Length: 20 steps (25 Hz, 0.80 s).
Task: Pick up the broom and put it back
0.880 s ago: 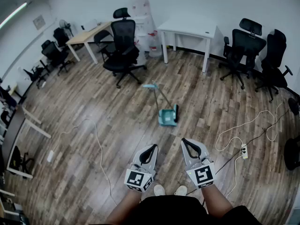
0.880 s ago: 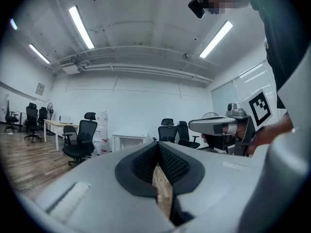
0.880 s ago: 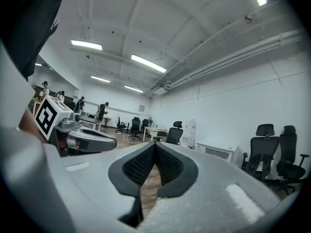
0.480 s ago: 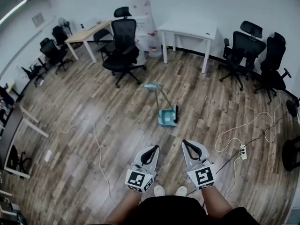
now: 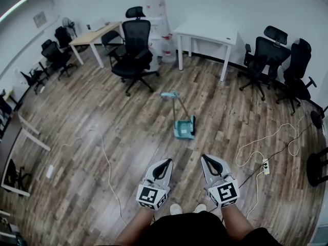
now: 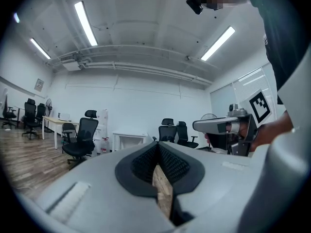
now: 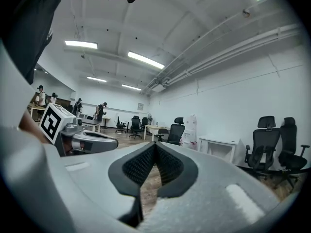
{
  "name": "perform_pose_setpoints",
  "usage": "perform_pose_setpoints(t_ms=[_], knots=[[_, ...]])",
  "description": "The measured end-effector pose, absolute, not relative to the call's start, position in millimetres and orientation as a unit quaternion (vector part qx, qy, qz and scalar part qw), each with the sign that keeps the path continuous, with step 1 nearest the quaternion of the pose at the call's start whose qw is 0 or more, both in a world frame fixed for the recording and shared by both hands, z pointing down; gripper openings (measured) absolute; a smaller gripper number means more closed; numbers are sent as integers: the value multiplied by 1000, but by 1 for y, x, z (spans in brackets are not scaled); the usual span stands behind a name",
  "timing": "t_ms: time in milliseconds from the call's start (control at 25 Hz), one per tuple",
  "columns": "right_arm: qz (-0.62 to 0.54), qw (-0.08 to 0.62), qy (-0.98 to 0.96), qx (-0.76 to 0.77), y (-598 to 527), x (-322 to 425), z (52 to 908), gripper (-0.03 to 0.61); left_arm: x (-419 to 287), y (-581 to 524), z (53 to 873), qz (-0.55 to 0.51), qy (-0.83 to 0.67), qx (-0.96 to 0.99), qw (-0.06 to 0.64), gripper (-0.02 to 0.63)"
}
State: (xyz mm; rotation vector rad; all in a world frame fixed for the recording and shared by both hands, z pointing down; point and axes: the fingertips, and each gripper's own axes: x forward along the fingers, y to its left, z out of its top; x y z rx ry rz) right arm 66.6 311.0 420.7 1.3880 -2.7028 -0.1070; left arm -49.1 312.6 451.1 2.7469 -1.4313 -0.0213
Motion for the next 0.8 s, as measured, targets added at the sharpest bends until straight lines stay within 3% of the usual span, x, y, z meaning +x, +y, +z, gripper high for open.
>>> perform_pose_setpoints(t_ms=[800], knots=[[-41, 61, -886, 458, 224, 68, 434, 3, -66, 223, 448, 8, -473, 881, 0, 19]])
